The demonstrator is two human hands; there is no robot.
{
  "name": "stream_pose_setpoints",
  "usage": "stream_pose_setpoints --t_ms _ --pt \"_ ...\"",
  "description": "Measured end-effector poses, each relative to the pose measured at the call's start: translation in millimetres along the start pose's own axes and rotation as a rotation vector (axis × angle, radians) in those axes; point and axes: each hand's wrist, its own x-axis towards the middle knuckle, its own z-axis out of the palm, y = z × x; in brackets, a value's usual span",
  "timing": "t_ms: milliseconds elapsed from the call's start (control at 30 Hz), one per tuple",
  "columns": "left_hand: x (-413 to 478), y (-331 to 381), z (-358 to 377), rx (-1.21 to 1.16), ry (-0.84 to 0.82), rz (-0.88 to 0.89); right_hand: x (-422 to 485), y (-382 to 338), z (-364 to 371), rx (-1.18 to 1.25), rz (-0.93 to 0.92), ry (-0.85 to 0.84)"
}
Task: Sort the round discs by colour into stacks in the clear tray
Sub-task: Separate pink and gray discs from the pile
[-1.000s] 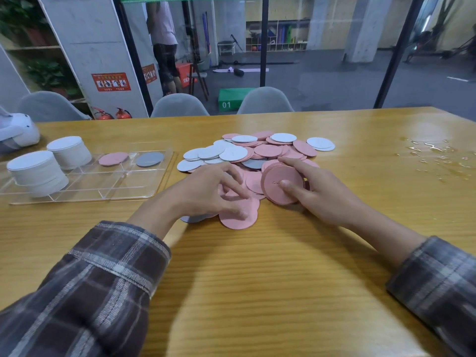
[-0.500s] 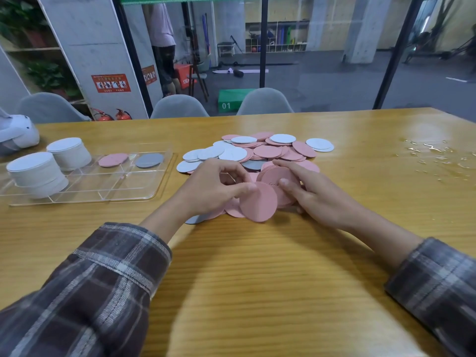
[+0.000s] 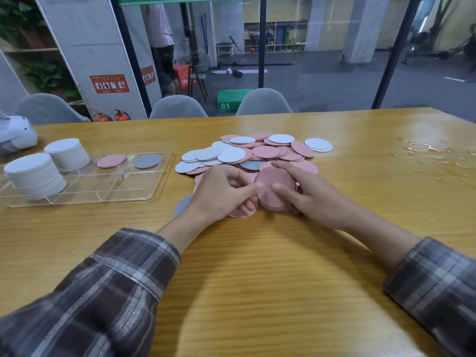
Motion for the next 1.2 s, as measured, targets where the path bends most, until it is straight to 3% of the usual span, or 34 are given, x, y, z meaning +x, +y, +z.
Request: stream_pose_setpoints --t_ms 167,300,400,900,1200 --pt "5.0 -5.4 -16.4 0.42 0.031 0.298 -0.4 -0.5 -1.4 -0.052 -0.016 0.014" --pt "7.7 -12.1 -35.2 0.568 -0.128 0.243 -1.8 -0.1 -3.4 -0.072 -0.007 0.046" --pt "8.5 -14.4 -36.4 0.607 -0.159 0.238 -1.2 -0.1 -3.6 -0.077 -0.01 0.062" --pt "8.7 -10.4 -24.8 0.18 -0.06 0.139 -0.7 1.0 -4.2 -0.051 0.031 0.076" --pt "0.1 -4.5 -5.8 0.042 -0.014 0.085 0.3 0.4 0.1 0.114 0.065 0.049"
